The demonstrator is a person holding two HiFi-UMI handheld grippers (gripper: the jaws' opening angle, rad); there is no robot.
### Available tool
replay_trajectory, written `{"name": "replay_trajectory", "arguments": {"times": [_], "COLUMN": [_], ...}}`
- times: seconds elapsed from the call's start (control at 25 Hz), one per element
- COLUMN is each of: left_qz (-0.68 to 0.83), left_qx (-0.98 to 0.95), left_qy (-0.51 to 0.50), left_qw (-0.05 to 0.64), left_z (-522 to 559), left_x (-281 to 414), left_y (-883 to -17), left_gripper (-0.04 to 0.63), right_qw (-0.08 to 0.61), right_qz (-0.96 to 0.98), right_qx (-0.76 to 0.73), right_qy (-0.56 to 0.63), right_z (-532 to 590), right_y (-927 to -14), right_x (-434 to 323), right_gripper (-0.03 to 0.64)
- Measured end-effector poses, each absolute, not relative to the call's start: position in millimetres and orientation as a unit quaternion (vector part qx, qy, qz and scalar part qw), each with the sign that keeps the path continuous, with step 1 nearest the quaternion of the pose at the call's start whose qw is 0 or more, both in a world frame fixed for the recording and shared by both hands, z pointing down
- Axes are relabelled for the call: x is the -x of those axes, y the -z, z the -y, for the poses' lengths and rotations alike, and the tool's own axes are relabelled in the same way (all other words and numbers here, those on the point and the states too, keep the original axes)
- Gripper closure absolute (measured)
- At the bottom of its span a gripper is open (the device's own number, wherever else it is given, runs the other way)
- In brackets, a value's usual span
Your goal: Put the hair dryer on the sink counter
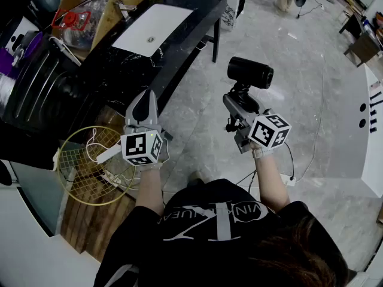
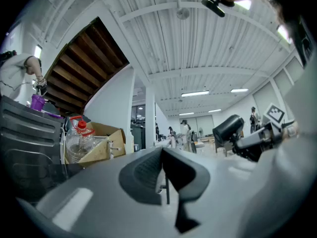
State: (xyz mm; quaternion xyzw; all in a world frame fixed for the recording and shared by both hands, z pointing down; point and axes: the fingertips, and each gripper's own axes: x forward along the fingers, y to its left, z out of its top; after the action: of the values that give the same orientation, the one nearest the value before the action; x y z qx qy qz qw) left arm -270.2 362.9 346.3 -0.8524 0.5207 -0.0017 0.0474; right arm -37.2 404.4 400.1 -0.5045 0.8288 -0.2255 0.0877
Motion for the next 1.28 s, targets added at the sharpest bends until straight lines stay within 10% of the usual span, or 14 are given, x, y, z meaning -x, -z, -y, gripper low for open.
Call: {"name": "replay_trajectory", "arguments": {"times": [1.28], "left_qz": [-0.501], "left_qx": [0.865], "left_qy": [-0.007], "left_qw": [0.014], "left_z": [-266.6], "left_x": [258.0], "left_y": [-380.3], "left_gripper": [0.595], "right_qw": [0.076], "right_qz": [-0.802], "right_qx": [0.564], "right_qy": [0.180], "right_z": [-317.9], "right_y": [-412.7], "right_x": [9.9], "right_gripper": [0.341]}}
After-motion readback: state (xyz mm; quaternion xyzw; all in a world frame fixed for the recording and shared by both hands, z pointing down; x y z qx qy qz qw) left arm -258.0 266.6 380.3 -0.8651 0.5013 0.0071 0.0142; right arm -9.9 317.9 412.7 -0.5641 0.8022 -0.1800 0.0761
